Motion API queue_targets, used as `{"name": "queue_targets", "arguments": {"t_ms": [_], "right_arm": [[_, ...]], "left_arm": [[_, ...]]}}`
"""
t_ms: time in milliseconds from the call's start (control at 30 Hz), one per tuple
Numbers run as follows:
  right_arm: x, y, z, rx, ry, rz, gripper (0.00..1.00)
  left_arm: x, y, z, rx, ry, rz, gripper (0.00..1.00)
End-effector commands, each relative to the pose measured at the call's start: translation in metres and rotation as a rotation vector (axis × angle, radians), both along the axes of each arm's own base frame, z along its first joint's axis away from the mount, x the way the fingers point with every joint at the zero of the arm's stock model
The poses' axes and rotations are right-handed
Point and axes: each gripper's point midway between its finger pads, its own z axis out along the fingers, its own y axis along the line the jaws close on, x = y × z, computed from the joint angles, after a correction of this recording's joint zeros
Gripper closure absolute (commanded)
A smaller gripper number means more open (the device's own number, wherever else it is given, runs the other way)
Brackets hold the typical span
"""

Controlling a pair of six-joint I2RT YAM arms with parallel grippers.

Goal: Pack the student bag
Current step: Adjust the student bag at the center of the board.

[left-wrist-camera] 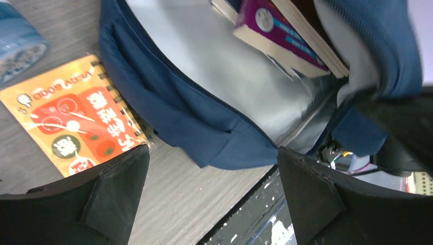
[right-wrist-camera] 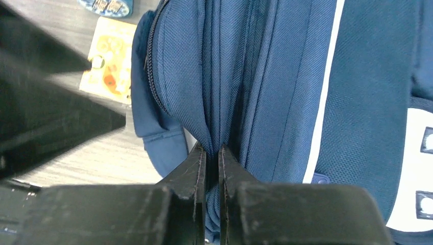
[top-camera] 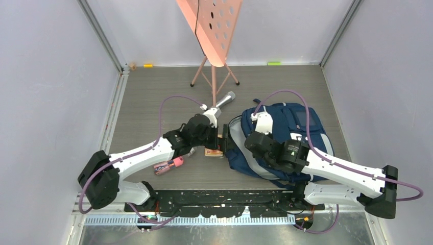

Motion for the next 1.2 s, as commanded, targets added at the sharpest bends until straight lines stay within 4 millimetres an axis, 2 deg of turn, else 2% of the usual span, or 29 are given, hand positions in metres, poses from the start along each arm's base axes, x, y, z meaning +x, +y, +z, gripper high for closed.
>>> {"name": "queue_targets", "arguments": {"t_ms": [0, 33, 67, 100, 133, 233, 400, 633, 900, 1000, 1167], "right_arm": [[-0.016, 0.006, -0.016, 0.055, 0.091, 0.023, 0.88], [-0.018, 0.006, -0.017, 0.063, 0.101, 0.015, 0.8], [-0.019, 0.003, -0.018, 0.057, 0.108, 0.009, 0.56], [-0.019, 0.003, -0.014, 0.068, 0.106, -0.002, 0.46], [-0.018, -0.001, -0.012, 0.061, 0.099, -0.016, 0.29], [-0.007, -0.004, 0.012, 0.078, 0.052, -0.057, 0.11], [0.018, -0.023, 0.037, 0.081, 0.025, -0.15, 0.09], [0.037, -0.051, 0.047, 0.106, 0.012, -0.269, 0.03], [0.056, -0.118, 0.019, 0.099, 0.029, -0.564, 0.0], [0.056, -0.13, 0.005, 0.166, 0.064, -0.643, 0.01], [0.053, -0.13, -0.017, 0.222, 0.096, -0.674, 0.01]], "left_arm": [[0.037, -0.006, 0.017, -0.089, -0.028, 0.031, 0.0], [0.043, -0.006, 0.017, -0.096, -0.026, 0.031, 0.0], [0.048, -0.007, 0.015, -0.092, -0.022, 0.025, 0.0], [0.056, -0.009, 0.015, -0.089, -0.036, 0.026, 0.0], [0.064, -0.01, 0.014, -0.081, -0.049, 0.035, 0.0], [0.082, -0.013, 0.005, -0.056, -0.042, 0.048, 0.01], [0.103, -0.021, -0.002, -0.043, -0.055, 0.061, 0.03], [0.114, -0.036, -0.024, -0.016, -0.022, 0.022, 0.1], [0.116, -0.046, -0.05, -0.004, 0.019, -0.009, 0.28], [0.112, -0.053, -0.053, -0.033, 0.036, -0.042, 0.38], [0.105, -0.055, -0.06, -0.037, 0.046, -0.063, 0.56]]}}
